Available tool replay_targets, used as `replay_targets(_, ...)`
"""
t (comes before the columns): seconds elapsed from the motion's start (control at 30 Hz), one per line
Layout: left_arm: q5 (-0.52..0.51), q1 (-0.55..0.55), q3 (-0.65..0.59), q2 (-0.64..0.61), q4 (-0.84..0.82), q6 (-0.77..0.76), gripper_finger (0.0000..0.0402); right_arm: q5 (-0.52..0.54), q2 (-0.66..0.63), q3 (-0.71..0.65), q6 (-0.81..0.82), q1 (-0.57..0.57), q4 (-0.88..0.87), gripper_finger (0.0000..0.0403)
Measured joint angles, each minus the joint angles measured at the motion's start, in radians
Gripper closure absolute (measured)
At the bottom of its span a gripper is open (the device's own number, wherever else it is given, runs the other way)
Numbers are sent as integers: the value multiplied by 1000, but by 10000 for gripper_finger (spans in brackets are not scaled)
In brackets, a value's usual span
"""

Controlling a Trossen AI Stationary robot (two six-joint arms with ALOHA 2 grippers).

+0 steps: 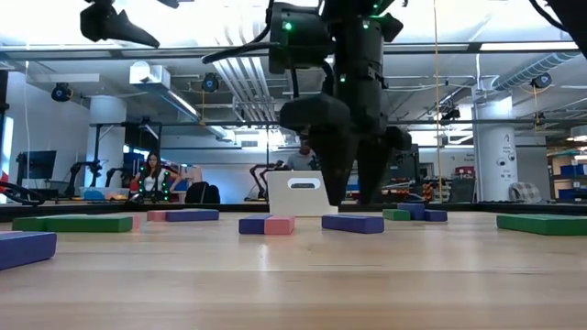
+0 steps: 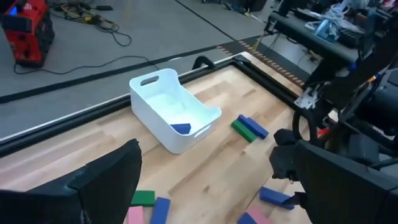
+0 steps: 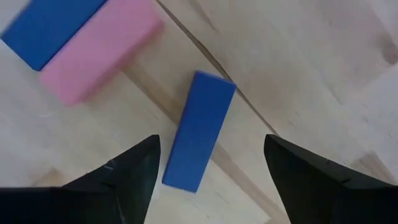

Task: Sort blocks
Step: Put the blue block into the white bin

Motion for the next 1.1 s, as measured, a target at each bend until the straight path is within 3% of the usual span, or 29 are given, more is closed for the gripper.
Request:
replay_targets(0.37, 0, 0, -15, 58, 4, -22, 13, 1, -3, -118, 3, 0, 174, 156)
replay_targets(0.73, -21, 1, -16, 129, 18, -30, 13, 2, -6, -140, -53, -2, 188, 312)
replay_targets(0.97, -27, 1, -16, 149, 25, -30, 13, -55, -46, -136, -115, -17, 163, 311)
replay_targets(1.1, -27, 1, -16, 152, 26, -30, 13, -93, -156, -130, -163, -50, 147, 311)
